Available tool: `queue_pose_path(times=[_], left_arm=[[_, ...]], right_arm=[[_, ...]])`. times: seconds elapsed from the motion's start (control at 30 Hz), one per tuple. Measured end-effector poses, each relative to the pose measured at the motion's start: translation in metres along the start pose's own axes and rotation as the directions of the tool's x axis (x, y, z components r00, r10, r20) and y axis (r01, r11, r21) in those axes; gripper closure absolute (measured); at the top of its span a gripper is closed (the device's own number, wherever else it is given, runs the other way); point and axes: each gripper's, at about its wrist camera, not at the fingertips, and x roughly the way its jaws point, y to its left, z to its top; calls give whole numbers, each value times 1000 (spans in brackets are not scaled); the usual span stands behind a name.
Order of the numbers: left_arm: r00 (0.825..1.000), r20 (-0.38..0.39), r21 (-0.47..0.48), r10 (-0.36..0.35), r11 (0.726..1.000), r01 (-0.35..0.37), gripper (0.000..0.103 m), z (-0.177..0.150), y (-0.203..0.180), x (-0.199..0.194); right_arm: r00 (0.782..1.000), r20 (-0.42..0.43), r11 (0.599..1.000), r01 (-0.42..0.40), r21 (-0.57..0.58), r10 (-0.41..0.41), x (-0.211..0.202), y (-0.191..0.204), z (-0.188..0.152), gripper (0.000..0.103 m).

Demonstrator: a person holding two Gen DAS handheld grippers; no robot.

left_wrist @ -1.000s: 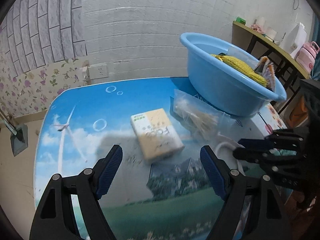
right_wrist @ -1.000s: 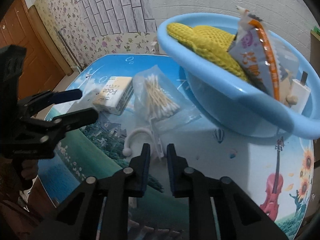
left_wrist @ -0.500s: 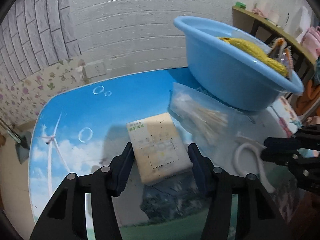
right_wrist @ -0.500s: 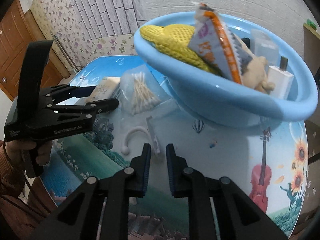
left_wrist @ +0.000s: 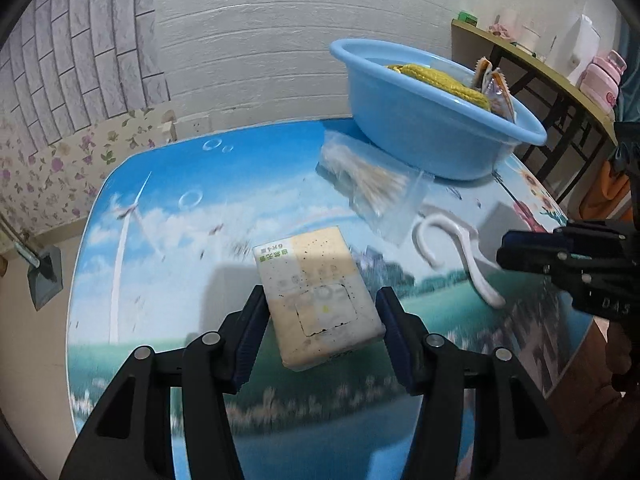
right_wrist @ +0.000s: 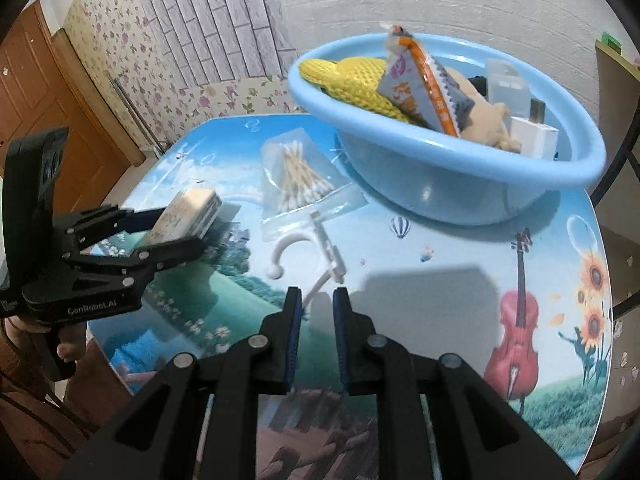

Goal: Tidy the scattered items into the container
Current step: 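Grasp the tissue pack with the left tool while the right tool grasps the white hook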

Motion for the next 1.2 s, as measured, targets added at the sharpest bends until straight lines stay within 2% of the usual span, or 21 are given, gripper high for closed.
queue_pose_path(times=[0.1, 0.27, 0.43, 0.5, 0.53, 0.57, 0.6, 0.63, 0.67, 0.83, 0.9, 1.2], left_arm=[[1000, -10, -17, 10, 1000, -10, 48, -11, 5, -4], [1000, -28, -35, 6, 999, -7, 48, -25, 14, -7], [999, -20, 5, 24, 1000, -24, 47, -26, 14, -6], [999, -17, 33, 44, 998, -44, 41, -26, 12, -4], [999, -15, 42, 51, 998, -51, 37, -25, 11, -2], [998, -15, 47, 55, 997, -54, 35, -25, 12, -2], [998, -16, 53, 58, 997, -57, 32, -24, 12, 0], [998, -17, 54, 56, 997, -55, 28, -22, 12, 1], [998, -18, 54, 56, 997, -55, 27, -21, 13, 2], [997, -7, 39, 72, 997, -72, 6, -16, 18, 11], [997, 4, 34, 76, 997, -76, 3, -15, 20, 14], [997, 15, 37, 70, 997, -71, 0, -10, 24, 19]], right_arm=[[1000, 0, 1000, 4, 1, -4, -5, 5, -4, 86], [999, -3, 999, 38, 1, -38, -6, 11, -9, 78], [998, -16, 998, 56, 15, -55, -3, 7, -8, 78], [997, -2, 997, 73, 12, -73, 0, 8, -4, 78], [997, 15, 997, 81, 16, -81, 0, 8, -2, 72], [996, 24, 996, 85, 25, -86, 1, 8, 0, 52], [996, 29, 995, 88, 36, -89, 2, 7, 2, 39], [996, 29, 995, 87, 44, -89, 5, 8, 4, 19], [996, 31, 996, 85, 41, -86, 7, 9, 7, 16], [992, 20, 992, 122, -24, -121, 15, 17, 11, 16], [994, 15, 993, 112, -31, -111, 19, 17, 9, 16], [989, -28, 987, 143, -68, -145, 43, 20, 16, 16]])
